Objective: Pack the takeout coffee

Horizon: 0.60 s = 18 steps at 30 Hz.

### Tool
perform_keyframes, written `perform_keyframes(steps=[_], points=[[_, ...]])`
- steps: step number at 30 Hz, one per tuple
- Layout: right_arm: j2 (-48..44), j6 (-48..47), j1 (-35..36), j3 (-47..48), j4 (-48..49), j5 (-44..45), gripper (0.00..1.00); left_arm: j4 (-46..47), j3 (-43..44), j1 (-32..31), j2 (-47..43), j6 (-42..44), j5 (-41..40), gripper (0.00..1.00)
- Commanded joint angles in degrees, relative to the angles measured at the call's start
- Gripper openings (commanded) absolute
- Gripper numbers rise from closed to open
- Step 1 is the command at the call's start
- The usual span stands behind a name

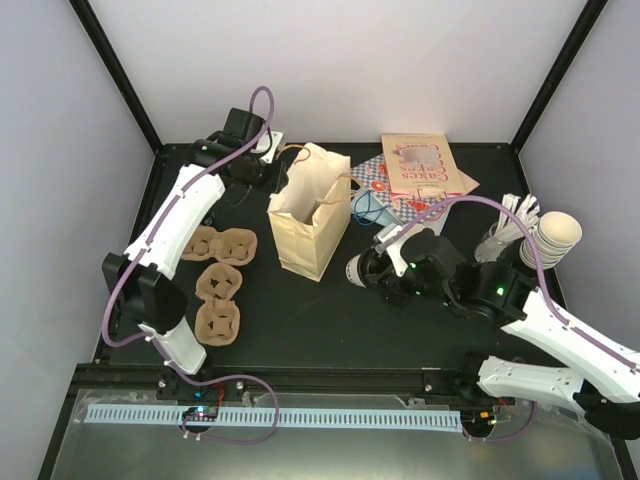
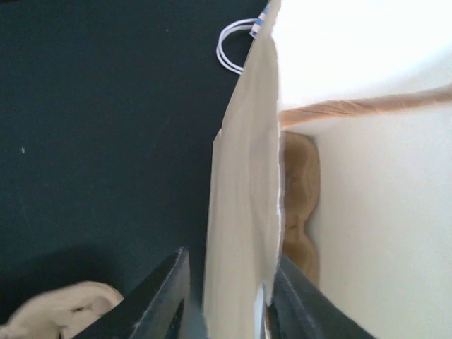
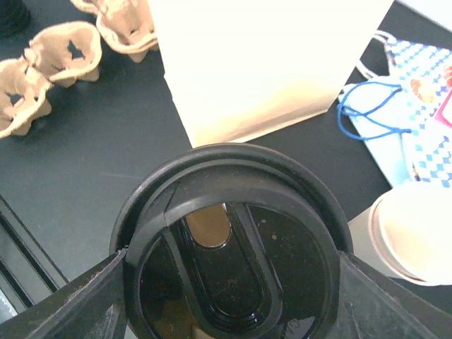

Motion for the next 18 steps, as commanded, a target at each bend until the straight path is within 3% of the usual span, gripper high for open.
perform_keyframes(steps=[1, 7, 18], points=[[-1.9, -0.9, 0.2, 4.4, -1.9, 3.6, 0.63, -5.6, 4.6, -0.3, 2.1, 1.0, 0.1, 0.26], [-3.3, -2.2, 0.2, 7.2, -3.8, 4.2, 0.63, -4.5, 0.9, -0.8, -1.4, 1.6, -3.0, 0.02], [-3.9, -2.6, 0.2, 12.3, -8.2, 14.1, 0.63, -1.0, -7.2, -0.9, -12.7, 5.9, -0.1, 0.02]])
